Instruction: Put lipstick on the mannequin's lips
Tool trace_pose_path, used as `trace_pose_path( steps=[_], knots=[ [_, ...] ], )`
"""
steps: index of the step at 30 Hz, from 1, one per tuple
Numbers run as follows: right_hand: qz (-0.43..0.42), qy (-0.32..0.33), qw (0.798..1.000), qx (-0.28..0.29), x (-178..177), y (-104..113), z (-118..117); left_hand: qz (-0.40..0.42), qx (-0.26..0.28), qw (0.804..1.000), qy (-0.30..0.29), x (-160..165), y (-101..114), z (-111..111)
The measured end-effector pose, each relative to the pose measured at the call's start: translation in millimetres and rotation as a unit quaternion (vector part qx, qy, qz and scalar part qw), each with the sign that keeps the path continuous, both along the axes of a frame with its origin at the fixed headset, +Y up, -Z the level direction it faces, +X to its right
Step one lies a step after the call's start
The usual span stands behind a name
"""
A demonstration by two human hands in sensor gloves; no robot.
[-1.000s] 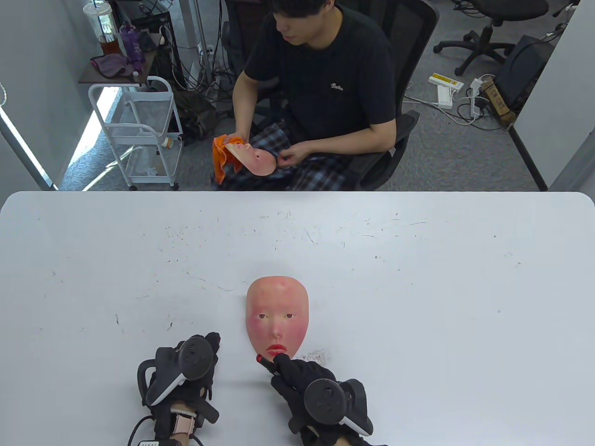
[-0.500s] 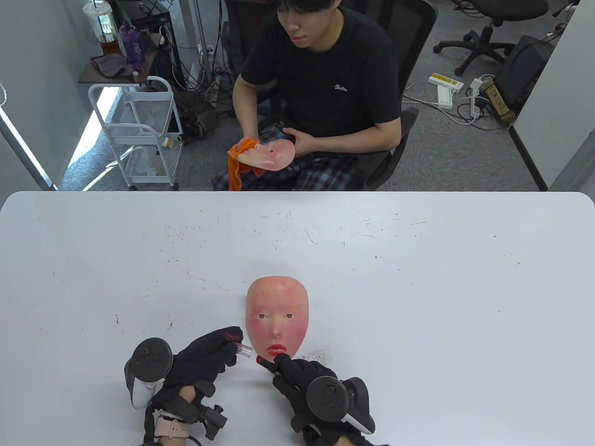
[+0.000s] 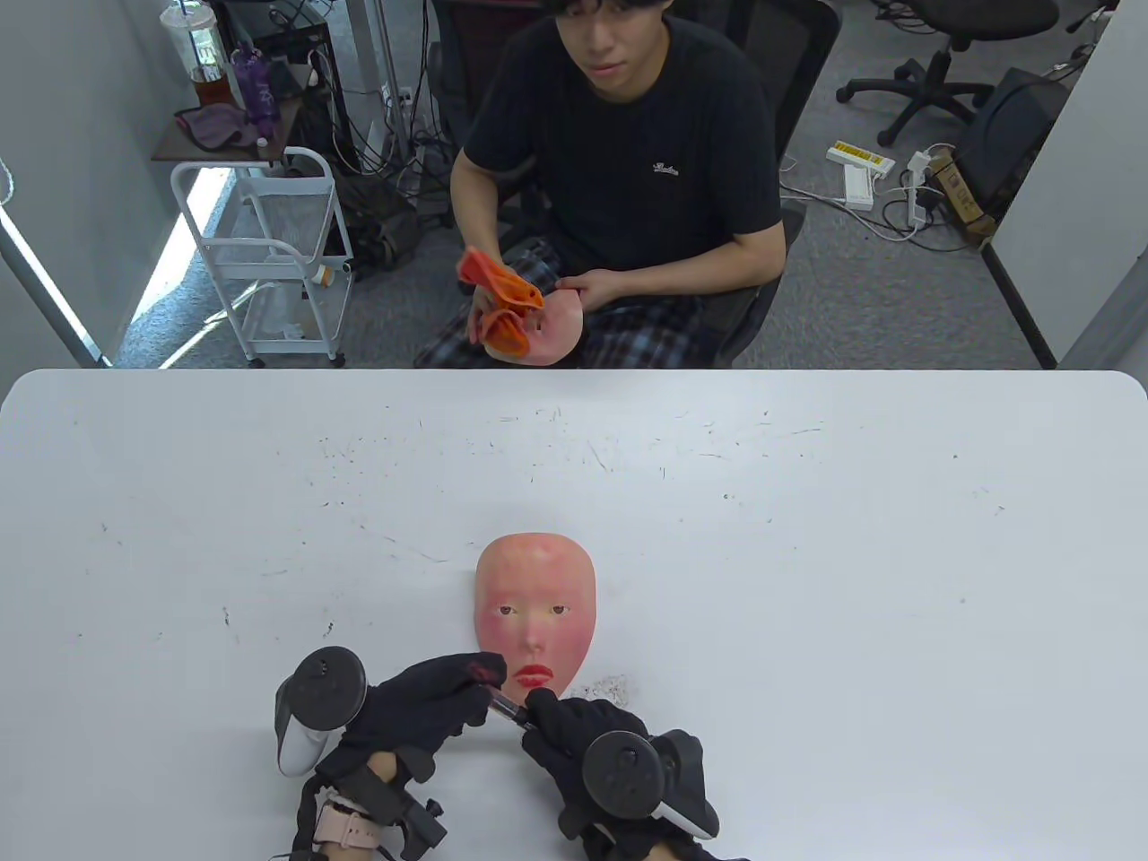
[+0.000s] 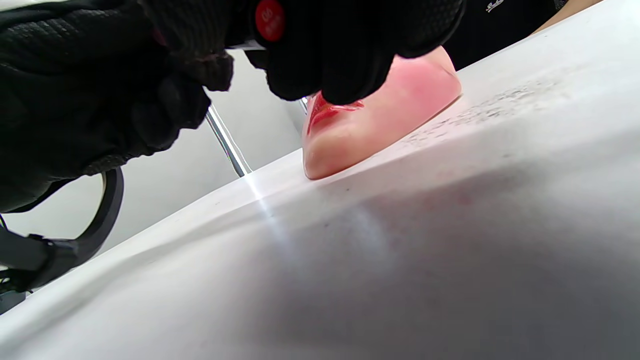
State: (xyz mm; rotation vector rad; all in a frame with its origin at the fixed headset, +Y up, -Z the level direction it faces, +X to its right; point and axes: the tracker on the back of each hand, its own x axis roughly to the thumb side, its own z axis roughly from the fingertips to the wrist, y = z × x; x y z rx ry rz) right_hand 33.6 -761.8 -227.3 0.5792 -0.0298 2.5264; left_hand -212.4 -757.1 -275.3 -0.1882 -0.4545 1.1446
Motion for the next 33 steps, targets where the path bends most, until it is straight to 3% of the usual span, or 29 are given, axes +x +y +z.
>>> trace_pose_path(
  steps=[13, 18, 22, 26, 28, 33],
  knots=[
    [-0.096, 0.014, 0.995, -0.04, 10, 4, -4, 0.081, -0.031, 0.995, -0.038, 9, -9, -3],
    [-0.051, -0.066, 0.995, 0.057, 29, 17, -2, 0.052, 0.007, 0.999, 0.012, 19, 10, -7],
    [-0.012, -0.164, 0.979, 0.118, 52, 26, -3, -0.066, 0.08, 0.993, 0.05, 57, 38, -11],
    [0.034, -0.224, 0.965, 0.13, 75, 26, -8, -0.209, 0.128, 0.969, 0.03, 114, 56, -18],
    [0.047, -0.24, 0.962, 0.121, 89, 19, -12, -0.292, 0.155, 0.943, 0.026, 147, 58, -21],
    [0.056, -0.257, 0.959, 0.106, 100, 12, -17, -0.409, 0.218, 0.886, 0.024, 183, 51, -26]
  ],
)
